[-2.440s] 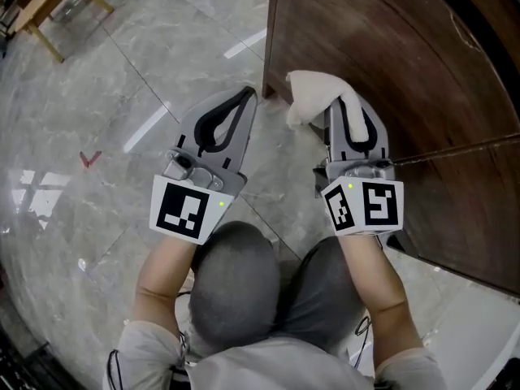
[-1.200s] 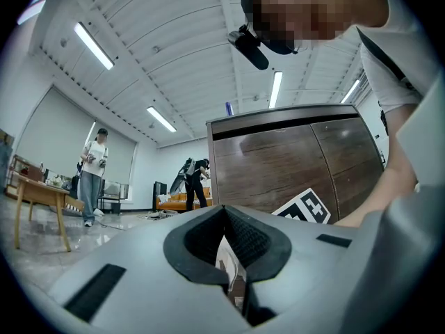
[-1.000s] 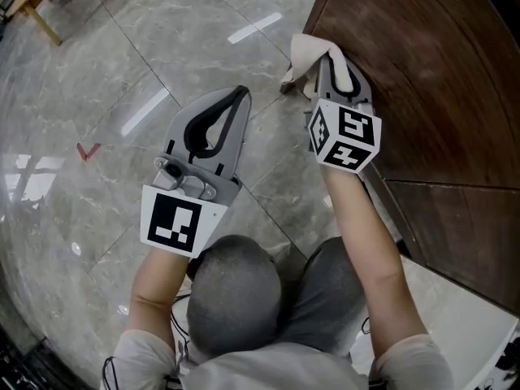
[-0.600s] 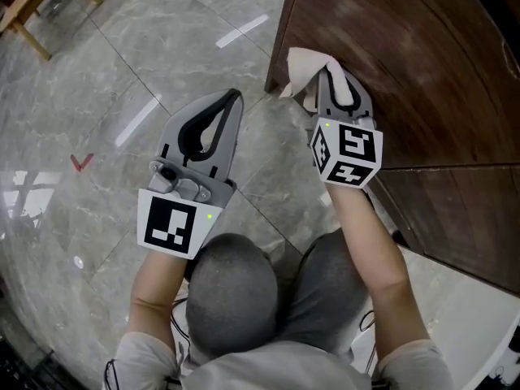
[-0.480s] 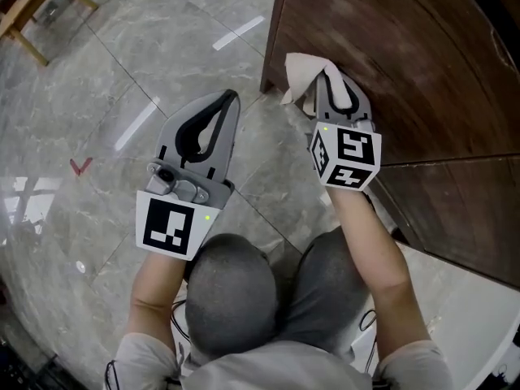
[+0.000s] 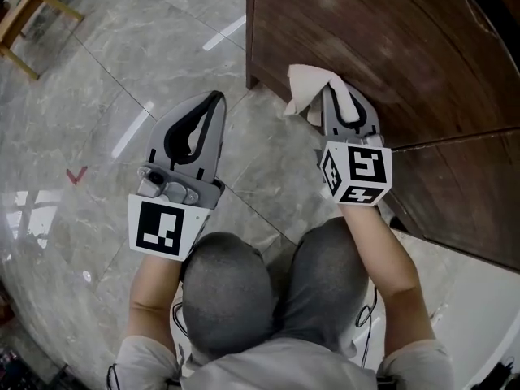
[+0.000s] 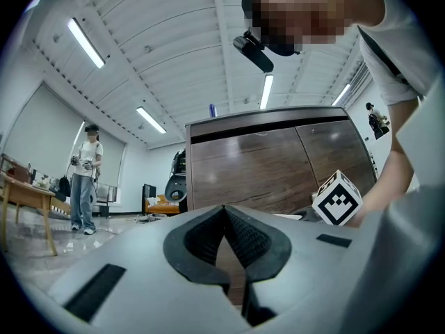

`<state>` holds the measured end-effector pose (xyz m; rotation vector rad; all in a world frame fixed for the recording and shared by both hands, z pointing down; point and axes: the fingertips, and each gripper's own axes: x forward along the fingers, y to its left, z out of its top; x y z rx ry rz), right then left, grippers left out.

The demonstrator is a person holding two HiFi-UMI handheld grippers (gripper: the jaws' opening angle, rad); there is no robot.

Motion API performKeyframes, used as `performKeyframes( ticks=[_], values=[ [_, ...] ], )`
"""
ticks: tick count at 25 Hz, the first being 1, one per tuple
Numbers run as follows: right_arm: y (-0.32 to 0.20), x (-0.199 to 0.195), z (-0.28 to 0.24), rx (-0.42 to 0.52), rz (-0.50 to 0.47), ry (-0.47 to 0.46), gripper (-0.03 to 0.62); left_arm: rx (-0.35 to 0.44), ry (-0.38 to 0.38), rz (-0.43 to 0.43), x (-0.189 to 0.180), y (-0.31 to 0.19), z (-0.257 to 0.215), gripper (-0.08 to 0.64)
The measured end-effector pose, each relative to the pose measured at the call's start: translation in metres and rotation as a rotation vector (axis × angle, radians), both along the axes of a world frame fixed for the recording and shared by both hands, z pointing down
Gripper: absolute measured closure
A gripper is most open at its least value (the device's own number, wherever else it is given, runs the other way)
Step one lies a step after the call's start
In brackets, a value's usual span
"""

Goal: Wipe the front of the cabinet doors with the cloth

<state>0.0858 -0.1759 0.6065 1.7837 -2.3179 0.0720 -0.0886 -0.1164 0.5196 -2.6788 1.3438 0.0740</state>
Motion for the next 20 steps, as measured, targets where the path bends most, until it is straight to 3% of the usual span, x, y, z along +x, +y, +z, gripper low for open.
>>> performKeyframes(
  ticks=[14, 20],
  values=[
    [0.04, 0.044, -0.002, 0.017, -0.019, -0.01, 0.522, -0.027, -0.067, 0.04, 0.035, 0.007, 0.021, 0.543],
    [0.069, 0.078, -0.003, 0.014, -0.002, -0.015, 0.522, 0.022, -0.075, 0.052, 0.052, 0.004, 0.01, 0.543]
  ],
)
